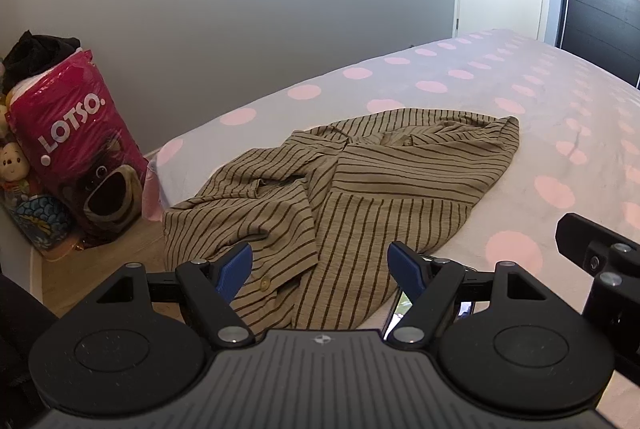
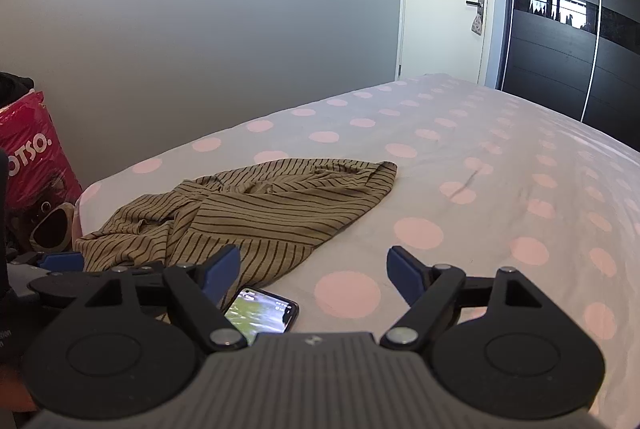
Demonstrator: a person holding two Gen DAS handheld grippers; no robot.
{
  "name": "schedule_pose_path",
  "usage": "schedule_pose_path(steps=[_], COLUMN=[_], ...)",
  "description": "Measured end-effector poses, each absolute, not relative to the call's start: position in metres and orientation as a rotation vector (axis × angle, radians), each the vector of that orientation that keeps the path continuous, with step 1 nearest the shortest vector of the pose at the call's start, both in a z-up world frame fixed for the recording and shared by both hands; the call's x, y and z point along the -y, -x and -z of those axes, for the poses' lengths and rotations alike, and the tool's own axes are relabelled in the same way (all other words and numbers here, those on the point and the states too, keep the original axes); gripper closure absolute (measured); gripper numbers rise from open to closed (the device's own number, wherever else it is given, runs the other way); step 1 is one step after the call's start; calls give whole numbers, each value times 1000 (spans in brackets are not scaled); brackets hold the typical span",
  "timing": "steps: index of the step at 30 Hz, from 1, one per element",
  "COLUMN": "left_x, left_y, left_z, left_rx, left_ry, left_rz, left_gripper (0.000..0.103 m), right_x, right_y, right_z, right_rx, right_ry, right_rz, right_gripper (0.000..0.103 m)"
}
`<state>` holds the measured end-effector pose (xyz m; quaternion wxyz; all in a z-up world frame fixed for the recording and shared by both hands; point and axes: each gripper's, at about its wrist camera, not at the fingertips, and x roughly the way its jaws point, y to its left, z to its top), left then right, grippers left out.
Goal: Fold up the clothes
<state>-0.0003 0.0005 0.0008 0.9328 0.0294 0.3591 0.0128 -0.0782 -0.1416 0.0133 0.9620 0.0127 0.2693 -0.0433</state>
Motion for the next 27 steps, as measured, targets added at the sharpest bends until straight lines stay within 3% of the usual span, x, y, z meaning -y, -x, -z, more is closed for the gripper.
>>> schedule_pose_path(steps=[27], left_x=[-15], left_y=[-1], left_z=[-14], left_rx=[-717], left_ry=[-9], left_rz=[-66], left_gripper=[29], right_x=[157], right_y=[76], right_z=[-16], right_rx=[-522], right_ry=[-56], right_rz=[122], right_gripper=[20])
